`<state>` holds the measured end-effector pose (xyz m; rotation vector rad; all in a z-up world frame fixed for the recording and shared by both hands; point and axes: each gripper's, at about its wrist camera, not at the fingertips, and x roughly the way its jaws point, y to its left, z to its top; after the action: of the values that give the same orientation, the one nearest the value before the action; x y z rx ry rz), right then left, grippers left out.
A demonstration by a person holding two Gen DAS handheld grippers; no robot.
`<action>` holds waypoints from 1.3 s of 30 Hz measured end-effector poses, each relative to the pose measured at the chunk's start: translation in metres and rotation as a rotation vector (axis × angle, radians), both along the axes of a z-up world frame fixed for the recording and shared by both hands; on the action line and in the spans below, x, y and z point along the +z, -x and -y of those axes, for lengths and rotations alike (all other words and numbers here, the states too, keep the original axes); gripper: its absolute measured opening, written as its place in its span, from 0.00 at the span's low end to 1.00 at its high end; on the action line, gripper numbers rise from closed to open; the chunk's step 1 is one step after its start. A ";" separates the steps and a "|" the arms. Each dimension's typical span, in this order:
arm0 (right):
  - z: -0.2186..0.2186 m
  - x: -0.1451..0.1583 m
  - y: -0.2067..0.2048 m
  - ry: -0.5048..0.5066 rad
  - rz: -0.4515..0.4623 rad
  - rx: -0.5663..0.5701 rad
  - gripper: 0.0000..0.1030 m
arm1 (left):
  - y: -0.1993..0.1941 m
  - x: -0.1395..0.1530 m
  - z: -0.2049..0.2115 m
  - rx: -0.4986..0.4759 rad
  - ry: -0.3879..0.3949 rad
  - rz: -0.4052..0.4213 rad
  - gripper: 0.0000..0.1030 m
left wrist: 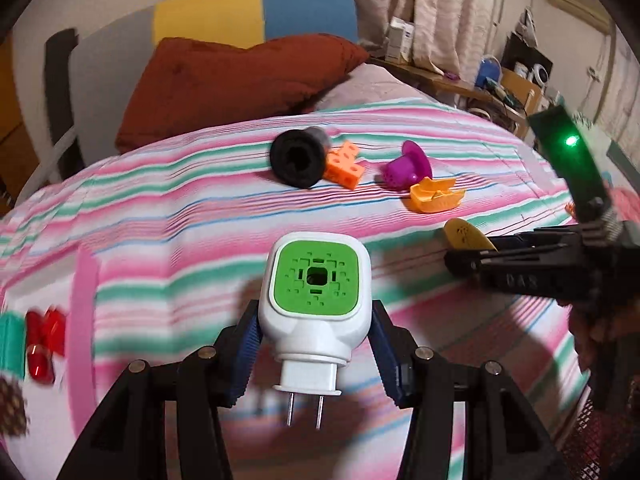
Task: Organize rigid objects
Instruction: 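Carry the white plug into the tray and open the left tool while the right tool carries the sponge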
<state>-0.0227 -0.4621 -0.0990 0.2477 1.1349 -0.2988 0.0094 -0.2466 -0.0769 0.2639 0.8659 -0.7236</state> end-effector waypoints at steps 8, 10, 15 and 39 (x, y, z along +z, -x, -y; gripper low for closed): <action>-0.003 0.000 0.002 0.021 0.008 0.006 0.44 | 0.011 0.010 -0.058 0.091 0.036 -0.004 0.51; -0.004 0.000 0.002 0.025 0.011 0.005 0.44 | 0.014 0.014 -0.073 0.116 0.046 -0.005 0.51; -0.007 -0.001 0.002 0.039 0.015 0.007 0.44 | 0.020 0.022 -0.108 0.160 0.056 0.014 0.51; -0.024 0.004 0.005 0.023 0.044 0.017 0.43 | -0.042 -0.004 -0.219 0.407 -0.046 -0.029 0.51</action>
<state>-0.0282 -0.4380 -0.0948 0.2235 1.0893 -0.2901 0.0514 -0.0278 -0.0813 0.1121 0.9287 -0.3296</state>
